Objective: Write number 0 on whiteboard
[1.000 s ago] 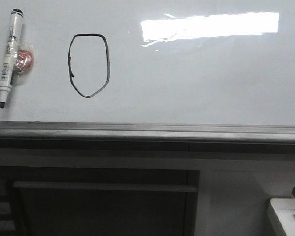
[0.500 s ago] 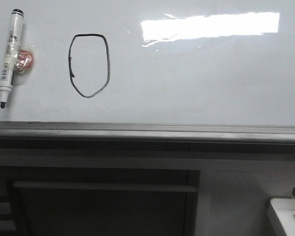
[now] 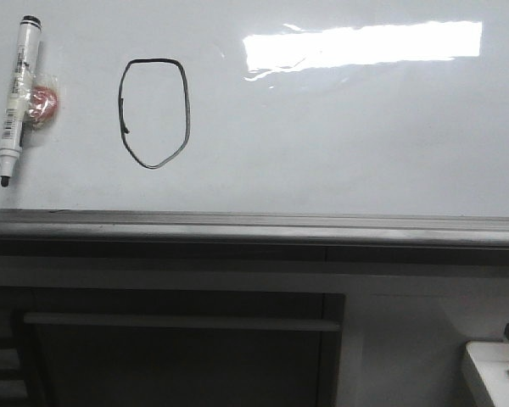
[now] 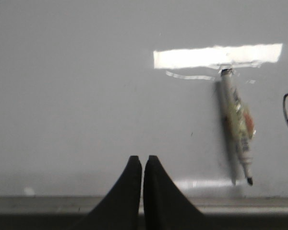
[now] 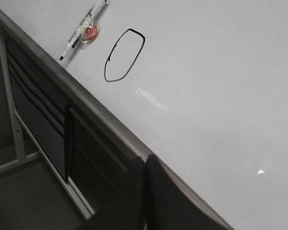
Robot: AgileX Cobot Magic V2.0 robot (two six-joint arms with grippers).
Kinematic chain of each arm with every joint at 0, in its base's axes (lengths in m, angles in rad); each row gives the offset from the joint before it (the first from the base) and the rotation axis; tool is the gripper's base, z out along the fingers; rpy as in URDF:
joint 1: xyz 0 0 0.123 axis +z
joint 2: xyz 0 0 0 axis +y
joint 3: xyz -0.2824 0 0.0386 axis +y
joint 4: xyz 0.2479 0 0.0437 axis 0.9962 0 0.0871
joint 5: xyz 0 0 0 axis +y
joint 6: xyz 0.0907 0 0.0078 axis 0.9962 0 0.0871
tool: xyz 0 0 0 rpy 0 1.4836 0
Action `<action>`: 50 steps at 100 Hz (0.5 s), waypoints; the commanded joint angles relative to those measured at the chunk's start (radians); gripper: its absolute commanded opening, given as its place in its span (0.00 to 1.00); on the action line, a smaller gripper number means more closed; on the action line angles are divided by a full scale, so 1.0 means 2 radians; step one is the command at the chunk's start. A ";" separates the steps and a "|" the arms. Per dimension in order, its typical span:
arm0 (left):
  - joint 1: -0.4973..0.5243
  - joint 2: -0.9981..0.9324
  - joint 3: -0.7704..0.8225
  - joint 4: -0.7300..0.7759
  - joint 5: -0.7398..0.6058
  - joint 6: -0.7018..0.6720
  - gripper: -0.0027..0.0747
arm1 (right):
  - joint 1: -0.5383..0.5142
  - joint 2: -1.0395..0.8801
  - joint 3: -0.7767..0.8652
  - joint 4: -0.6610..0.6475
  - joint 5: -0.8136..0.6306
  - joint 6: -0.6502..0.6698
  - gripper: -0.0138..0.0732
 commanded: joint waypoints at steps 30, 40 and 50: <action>0.008 -0.013 0.005 -0.030 0.113 -0.003 0.01 | -0.003 0.003 -0.013 -0.003 -0.041 0.001 0.09; 0.008 -0.013 0.005 -0.030 0.115 -0.003 0.01 | -0.003 0.003 -0.013 -0.003 -0.041 0.001 0.09; 0.008 -0.013 0.005 -0.030 0.115 -0.003 0.01 | -0.003 0.003 -0.013 -0.003 -0.041 0.001 0.09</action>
